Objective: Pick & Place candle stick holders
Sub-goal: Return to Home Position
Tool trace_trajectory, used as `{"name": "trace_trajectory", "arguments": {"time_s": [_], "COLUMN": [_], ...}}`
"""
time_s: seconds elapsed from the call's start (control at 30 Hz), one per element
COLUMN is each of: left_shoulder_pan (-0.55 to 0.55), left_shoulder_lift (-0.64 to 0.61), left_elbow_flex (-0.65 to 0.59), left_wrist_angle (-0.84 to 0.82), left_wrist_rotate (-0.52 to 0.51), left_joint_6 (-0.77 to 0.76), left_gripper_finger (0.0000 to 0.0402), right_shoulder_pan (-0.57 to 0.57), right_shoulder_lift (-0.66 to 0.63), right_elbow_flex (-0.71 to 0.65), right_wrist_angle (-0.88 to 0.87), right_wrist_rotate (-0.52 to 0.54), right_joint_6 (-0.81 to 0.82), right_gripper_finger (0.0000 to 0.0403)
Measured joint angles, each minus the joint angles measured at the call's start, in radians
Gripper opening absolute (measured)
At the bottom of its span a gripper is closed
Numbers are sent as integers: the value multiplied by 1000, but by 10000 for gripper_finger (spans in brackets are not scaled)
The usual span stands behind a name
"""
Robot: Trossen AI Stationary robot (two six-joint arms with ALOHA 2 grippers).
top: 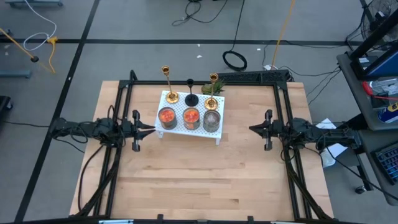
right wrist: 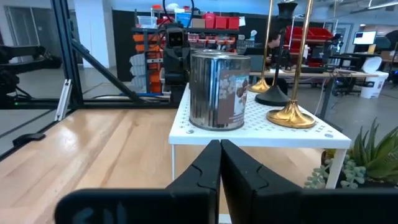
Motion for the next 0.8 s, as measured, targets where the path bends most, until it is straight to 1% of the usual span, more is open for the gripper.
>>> {"name": "trace_trajectory", "arguments": {"time_s": [0.8], "left_shoulder_pan": [0], "left_shoulder_lift": [0], "left_elbow_flex": [0], "left_wrist_angle": [0], "left_wrist_rotate": [0], "left_joint_6": [4], "left_gripper_finger": [63], "right_shoulder_pan": [0], "right_shoulder_lift": [0], "right_elbow_flex": [-2], "right_wrist_angle": [0], "right_wrist_rotate": [0], "right_joint_6": [4], "right_gripper_finger": [11]}}
